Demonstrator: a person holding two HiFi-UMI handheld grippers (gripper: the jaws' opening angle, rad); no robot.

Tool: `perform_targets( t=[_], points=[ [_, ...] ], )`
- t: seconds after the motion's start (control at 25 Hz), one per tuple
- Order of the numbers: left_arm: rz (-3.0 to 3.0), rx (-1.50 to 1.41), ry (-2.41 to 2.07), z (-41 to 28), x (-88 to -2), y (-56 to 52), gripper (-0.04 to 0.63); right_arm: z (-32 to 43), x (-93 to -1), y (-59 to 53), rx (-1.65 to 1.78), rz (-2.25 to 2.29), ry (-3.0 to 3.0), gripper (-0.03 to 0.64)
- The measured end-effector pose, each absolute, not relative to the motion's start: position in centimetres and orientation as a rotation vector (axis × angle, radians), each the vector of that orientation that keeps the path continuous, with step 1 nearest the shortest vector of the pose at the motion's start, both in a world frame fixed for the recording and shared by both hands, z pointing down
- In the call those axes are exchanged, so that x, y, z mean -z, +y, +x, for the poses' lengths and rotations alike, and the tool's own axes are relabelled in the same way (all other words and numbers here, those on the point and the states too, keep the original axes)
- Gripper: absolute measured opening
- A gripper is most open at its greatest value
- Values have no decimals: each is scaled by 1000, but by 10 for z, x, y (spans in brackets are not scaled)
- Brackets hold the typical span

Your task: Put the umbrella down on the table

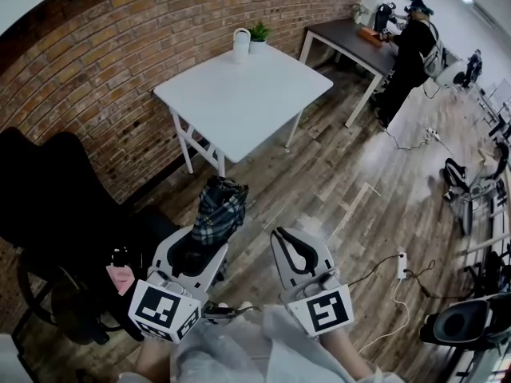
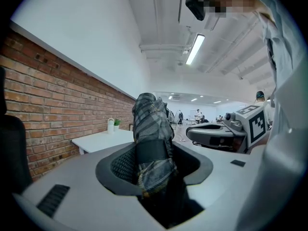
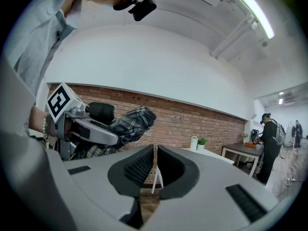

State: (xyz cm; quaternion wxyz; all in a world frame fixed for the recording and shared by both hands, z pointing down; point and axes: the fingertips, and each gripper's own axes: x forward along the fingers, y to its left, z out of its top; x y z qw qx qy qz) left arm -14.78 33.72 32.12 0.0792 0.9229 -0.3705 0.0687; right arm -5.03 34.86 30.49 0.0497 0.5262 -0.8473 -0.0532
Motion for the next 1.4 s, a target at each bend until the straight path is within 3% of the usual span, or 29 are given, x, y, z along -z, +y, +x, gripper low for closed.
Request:
perform_targets(
  t=[0.8, 1.4],
  points=[
    [2766, -180, -1142, -107, -328, 330, 230, -1, -331, 345, 64, 1607, -2556, 55],
    [2784, -174, -1087, -90, -331, 164, 230, 10, -322, 188, 118, 1675, -2546, 55]
  ],
)
